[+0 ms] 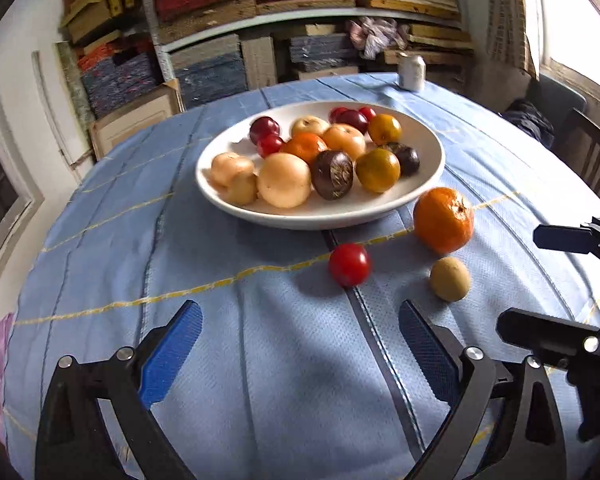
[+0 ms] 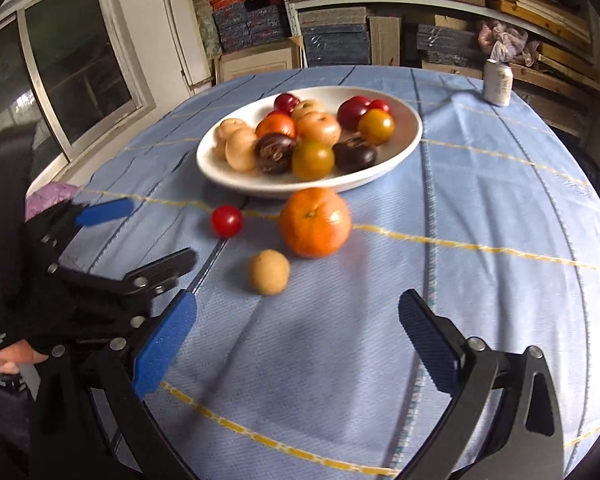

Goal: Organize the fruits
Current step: 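Grasp the red tomato with the left gripper while the right grasps the tan fruit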

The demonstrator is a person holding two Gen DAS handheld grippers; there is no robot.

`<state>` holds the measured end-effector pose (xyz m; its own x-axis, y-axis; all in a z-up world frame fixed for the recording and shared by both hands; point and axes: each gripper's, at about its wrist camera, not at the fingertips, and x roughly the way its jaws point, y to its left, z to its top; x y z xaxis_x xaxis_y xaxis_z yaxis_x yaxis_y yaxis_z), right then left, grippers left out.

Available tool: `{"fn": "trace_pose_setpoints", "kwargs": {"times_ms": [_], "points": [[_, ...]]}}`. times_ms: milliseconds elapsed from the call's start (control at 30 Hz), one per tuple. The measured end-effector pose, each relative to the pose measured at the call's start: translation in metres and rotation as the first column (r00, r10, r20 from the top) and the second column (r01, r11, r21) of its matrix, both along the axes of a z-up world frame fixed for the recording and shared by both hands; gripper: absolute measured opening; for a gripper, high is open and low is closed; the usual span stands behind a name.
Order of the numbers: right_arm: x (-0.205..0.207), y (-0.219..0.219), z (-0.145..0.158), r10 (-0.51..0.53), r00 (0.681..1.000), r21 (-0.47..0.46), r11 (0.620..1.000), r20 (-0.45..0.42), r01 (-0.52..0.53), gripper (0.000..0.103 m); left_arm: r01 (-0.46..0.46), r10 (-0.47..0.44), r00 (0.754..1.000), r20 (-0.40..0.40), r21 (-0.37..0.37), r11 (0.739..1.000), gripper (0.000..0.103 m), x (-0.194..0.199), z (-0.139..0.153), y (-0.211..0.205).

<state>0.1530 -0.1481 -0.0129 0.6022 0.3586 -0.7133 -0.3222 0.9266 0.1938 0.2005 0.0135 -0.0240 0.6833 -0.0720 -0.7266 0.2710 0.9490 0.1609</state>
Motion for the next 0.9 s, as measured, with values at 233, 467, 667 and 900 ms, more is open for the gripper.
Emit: {"fn": "trace_pose_setpoints", "kwargs": {"times_ms": [233, 467, 667, 900], "points": [[0.014, 0.010, -0.013, 0.016, 0.998, 0.035, 0.999, -0.053, -0.014, 0.070, 0.107, -0.111, 0.988, -0.105, -0.043, 0.993, 0.099, 0.023, -0.019, -0.003], [0.014, 0.020, -0.015, 0.030, 0.997, 0.051, 0.998, -0.073, -0.026, 0.037, 0.176, -0.183, 0.978, -0.096, -0.078, 0.981, 0.069, 0.031, -0.017, -0.014], [0.018, 0.027, -0.014, 0.042, 0.996, 0.060, 0.998, -0.079, -0.038, 0.024, 0.198, -0.210, 0.973, -0.095, -0.122, 0.973, 0.029, 0.032, -0.015, -0.023], [0.013, 0.023, -0.006, 0.026, 0.999, 0.040, 0.999, -0.022, -0.025, 0.024, 0.190, -0.203, 0.975, -0.095, -0.127, 0.973, 0.025, 0.029, -0.015, -0.025]]}}
